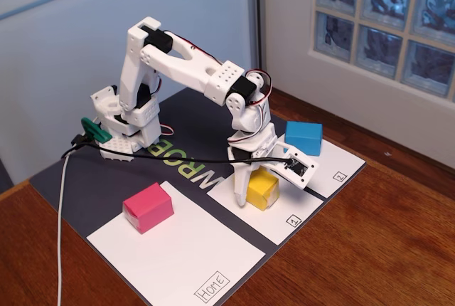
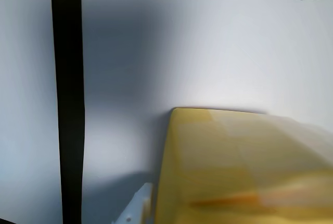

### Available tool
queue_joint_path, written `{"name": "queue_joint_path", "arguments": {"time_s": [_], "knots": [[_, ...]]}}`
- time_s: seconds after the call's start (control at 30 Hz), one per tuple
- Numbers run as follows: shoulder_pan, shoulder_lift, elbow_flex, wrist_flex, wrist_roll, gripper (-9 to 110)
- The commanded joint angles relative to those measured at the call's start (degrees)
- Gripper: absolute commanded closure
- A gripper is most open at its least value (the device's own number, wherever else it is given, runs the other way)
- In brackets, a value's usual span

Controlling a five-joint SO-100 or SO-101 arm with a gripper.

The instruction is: Move box yellow to zone 1

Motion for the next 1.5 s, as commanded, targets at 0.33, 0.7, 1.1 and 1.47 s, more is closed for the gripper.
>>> {"name": "queue_joint_path", "arguments": {"time_s": [0.33, 0.7, 1.1, 1.47], "knots": [[-0.09, 13.97, -0.88, 0.09, -3.08, 62], [1.85, 28.04, 1.14, 0.79, -8.0, 64], [5.27, 41.22, 6.33, 2.29, -14.06, 80], [7.38, 54.93, 20.83, 5.01, -14.15, 102]]}}
